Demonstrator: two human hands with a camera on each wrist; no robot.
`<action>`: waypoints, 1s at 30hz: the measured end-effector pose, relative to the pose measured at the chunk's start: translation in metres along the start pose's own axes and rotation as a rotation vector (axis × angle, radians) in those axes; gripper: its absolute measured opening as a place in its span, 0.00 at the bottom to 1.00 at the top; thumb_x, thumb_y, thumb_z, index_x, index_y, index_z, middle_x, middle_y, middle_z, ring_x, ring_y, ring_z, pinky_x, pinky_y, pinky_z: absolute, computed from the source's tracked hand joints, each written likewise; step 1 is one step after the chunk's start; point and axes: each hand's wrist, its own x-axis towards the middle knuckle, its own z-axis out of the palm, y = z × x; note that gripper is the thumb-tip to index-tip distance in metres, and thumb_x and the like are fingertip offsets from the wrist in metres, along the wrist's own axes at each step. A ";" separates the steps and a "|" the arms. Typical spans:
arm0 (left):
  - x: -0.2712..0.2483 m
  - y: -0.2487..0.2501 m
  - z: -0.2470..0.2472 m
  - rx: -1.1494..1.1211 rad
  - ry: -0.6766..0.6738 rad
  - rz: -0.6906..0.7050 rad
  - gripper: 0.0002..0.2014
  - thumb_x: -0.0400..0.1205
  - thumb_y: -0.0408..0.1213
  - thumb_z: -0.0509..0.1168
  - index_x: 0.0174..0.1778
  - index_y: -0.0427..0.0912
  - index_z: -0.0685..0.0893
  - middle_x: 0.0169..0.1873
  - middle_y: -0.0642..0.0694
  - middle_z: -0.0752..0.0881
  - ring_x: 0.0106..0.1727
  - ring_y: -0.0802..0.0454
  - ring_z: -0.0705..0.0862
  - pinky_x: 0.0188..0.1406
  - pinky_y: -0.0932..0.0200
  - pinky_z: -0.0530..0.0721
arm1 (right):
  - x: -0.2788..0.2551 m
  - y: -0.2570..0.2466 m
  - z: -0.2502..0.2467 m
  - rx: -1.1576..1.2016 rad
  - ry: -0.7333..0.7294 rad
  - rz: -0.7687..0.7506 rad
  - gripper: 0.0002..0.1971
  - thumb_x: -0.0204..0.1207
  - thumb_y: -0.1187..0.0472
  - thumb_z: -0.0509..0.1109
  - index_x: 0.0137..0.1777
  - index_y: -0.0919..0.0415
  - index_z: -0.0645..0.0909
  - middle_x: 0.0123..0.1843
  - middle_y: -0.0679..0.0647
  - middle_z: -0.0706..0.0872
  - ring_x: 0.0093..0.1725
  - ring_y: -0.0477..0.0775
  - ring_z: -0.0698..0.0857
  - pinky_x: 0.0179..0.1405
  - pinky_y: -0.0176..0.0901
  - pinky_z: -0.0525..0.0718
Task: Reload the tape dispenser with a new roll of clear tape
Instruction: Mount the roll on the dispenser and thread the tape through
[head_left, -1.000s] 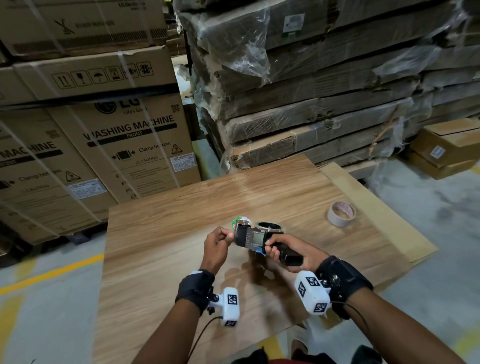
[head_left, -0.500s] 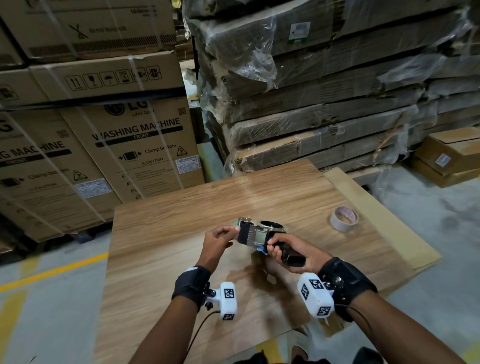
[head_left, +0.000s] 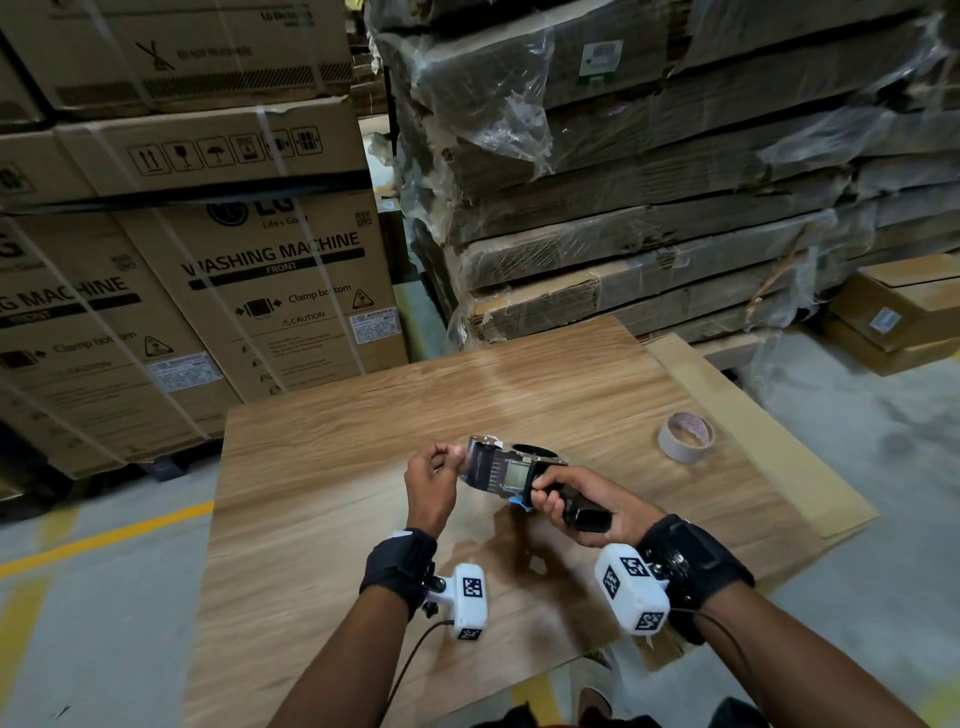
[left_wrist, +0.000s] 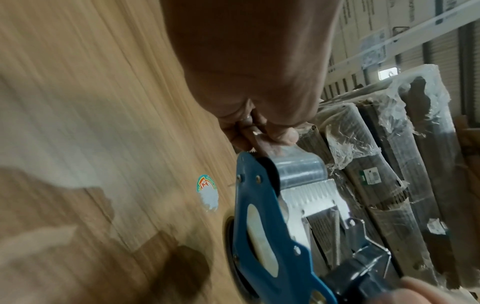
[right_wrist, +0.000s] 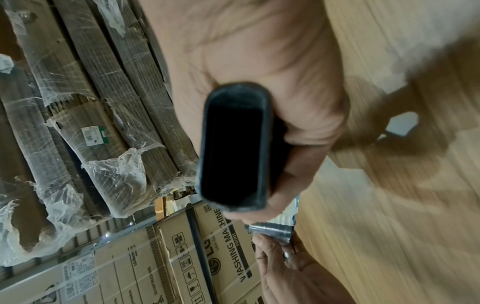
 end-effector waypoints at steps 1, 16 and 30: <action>0.001 -0.001 0.000 0.006 -0.003 0.006 0.06 0.83 0.31 0.69 0.41 0.38 0.85 0.39 0.37 0.91 0.39 0.50 0.88 0.41 0.60 0.86 | 0.001 0.000 -0.001 0.003 -0.001 0.006 0.06 0.75 0.69 0.67 0.39 0.72 0.80 0.28 0.58 0.84 0.19 0.46 0.84 0.17 0.35 0.85; -0.001 0.004 -0.013 -0.171 -0.239 -0.287 0.14 0.80 0.32 0.67 0.61 0.40 0.85 0.46 0.39 0.93 0.44 0.49 0.89 0.50 0.56 0.82 | -0.001 0.009 -0.007 -0.144 0.139 -0.130 0.10 0.82 0.69 0.63 0.38 0.68 0.79 0.31 0.57 0.82 0.22 0.46 0.82 0.19 0.32 0.83; -0.006 -0.024 -0.005 0.248 -0.547 -0.195 0.15 0.77 0.28 0.74 0.57 0.48 0.86 0.28 0.46 0.83 0.29 0.52 0.79 0.32 0.61 0.78 | 0.006 0.025 -0.024 -0.372 0.273 -0.274 0.06 0.81 0.70 0.66 0.41 0.69 0.80 0.32 0.61 0.82 0.25 0.49 0.80 0.22 0.35 0.82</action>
